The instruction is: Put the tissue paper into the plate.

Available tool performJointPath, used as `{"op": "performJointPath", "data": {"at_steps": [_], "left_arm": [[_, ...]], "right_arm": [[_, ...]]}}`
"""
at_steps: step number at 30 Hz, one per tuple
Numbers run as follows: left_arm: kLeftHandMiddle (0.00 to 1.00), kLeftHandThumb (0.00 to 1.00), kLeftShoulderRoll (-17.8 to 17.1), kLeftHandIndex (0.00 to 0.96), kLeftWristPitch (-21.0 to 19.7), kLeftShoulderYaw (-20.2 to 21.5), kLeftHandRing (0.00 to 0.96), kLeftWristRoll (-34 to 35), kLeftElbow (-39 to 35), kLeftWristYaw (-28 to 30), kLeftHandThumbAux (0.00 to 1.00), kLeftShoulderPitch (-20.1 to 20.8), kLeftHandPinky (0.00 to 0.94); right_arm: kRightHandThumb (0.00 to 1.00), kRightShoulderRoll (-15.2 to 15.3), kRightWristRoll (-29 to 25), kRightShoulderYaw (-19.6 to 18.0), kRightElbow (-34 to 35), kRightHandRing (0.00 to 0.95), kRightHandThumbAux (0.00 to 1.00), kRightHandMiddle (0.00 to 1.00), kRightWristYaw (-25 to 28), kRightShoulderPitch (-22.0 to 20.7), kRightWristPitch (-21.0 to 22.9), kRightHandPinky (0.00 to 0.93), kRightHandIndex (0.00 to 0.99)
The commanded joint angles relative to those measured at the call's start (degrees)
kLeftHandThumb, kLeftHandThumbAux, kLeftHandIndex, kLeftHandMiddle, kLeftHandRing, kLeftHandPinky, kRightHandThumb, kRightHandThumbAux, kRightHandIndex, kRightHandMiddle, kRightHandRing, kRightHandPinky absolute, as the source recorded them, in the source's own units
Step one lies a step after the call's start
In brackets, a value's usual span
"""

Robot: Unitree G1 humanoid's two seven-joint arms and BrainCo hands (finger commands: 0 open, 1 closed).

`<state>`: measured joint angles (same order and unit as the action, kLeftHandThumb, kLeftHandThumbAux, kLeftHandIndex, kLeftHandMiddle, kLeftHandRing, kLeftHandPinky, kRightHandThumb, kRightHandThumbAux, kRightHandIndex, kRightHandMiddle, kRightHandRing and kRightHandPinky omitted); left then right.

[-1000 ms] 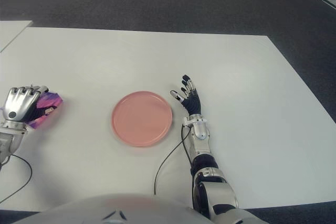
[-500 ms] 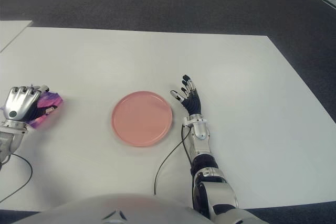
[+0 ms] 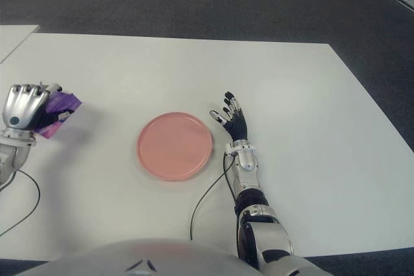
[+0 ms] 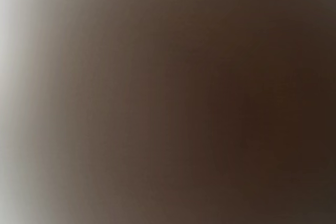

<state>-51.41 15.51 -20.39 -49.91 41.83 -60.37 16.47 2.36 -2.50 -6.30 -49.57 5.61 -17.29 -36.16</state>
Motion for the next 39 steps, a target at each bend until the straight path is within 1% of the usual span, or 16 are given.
{"op": "performJointPath", "data": {"at_steps": [1, 7, 11, 16, 20, 24, 29, 32, 36, 38, 39], "left_arm": [[0.872, 0.738, -0.74, 0.442, -1.85, 3.50, 0.873, 1.32, -8.53, 4.56, 0.699, -1.97, 0.878], [0.881, 0.738, -0.13, 0.442, -1.55, 6.80, 0.879, 1.88, -17.13, 9.16, 0.700, -2.63, 0.880], [0.882, 0.738, 1.07, 0.442, -0.25, 7.55, 0.877, 2.20, -22.11, 12.49, 0.700, -1.92, 0.874], [0.881, 0.739, 2.52, 0.442, 1.30, 8.08, 0.875, 2.26, -25.08, 15.51, 0.699, -1.45, 0.872], [0.878, 0.741, 4.85, 0.442, 3.81, 6.83, 0.871, 1.50, -25.83, 17.48, 0.699, 0.86, 0.865], [0.874, 0.742, 7.08, 0.443, 6.19, 6.08, 0.869, 2.03, -28.77, 21.96, 0.699, 2.83, 0.866], [0.873, 0.744, 10.39, 0.443, 6.48, 5.25, 0.870, 1.16, -31.94, 25.87, 0.698, 4.38, 0.871], [0.872, 0.745, 12.78, 0.443, 7.52, 3.28, 0.871, -0.18, -33.50, 28.09, 0.698, 6.29, 0.873], [0.870, 0.747, 14.42, 0.443, 9.41, 1.64, 0.872, -1.12, -32.99, 29.88, 0.697, 7.51, 0.874], [0.868, 0.748, 15.47, 0.443, 10.35, 0.54, 0.871, -1.87, -31.89, 30.23, 0.697, 8.17, 0.874], [0.867, 0.748, 16.59, 0.444, 10.92, -0.69, 0.871, -2.84, -30.46, 29.75, 0.697, 8.90, 0.873]], "right_arm": [[0.118, -0.44, -0.31, -0.28, -3.86, 0.018, 0.674, 0.019, -0.22, 2.77, 3.12, 0.060, 0.017], [0.118, -0.37, -0.32, -0.39, -4.72, 0.018, 0.674, 0.019, -0.21, 2.26, 2.94, 0.060, 0.017], [0.118, -0.36, -0.31, -0.46, -5.15, 0.018, 0.674, 0.019, -0.22, 2.01, 2.82, 0.060, 0.017], [0.118, -0.32, -0.32, -0.54, -5.53, 0.018, 0.674, 0.019, -0.18, 1.79, 2.72, 0.060, 0.017], [0.118, -0.20, -0.37, -0.68, -5.94, 0.018, 0.674, 0.019, -0.07, 1.55, 2.67, 0.060, 0.017], [0.118, -0.06, -0.44, -0.82, -6.25, 0.018, 0.674, 0.019, 0.08, 1.38, 2.62, 0.060, 0.017], [0.118, 0.19, -0.59, -1.04, -6.61, 0.018, 0.674, 0.019, 0.36, 1.13, 2.61, 0.060, 0.017], [0.118, 0.33, -0.67, -1.19, -6.77, 0.018, 0.674, 0.019, 0.55, 1.04, 2.58, 0.060, 0.017], [0.118, 0.43, -0.70, -1.38, -6.90, 0.018, 0.674, 0.019, 0.77, 1.00, 2.48, 0.060, 0.017], [0.118, 0.47, -0.70, -1.46, -6.93, 0.018, 0.674, 0.019, 0.86, 1.01, 2.42, 0.060, 0.017], [0.118, 0.47, -0.69, -1.49, -6.94, 0.018, 0.674, 0.019, 0.89, 1.01, 2.41, 0.060, 0.017]]}}
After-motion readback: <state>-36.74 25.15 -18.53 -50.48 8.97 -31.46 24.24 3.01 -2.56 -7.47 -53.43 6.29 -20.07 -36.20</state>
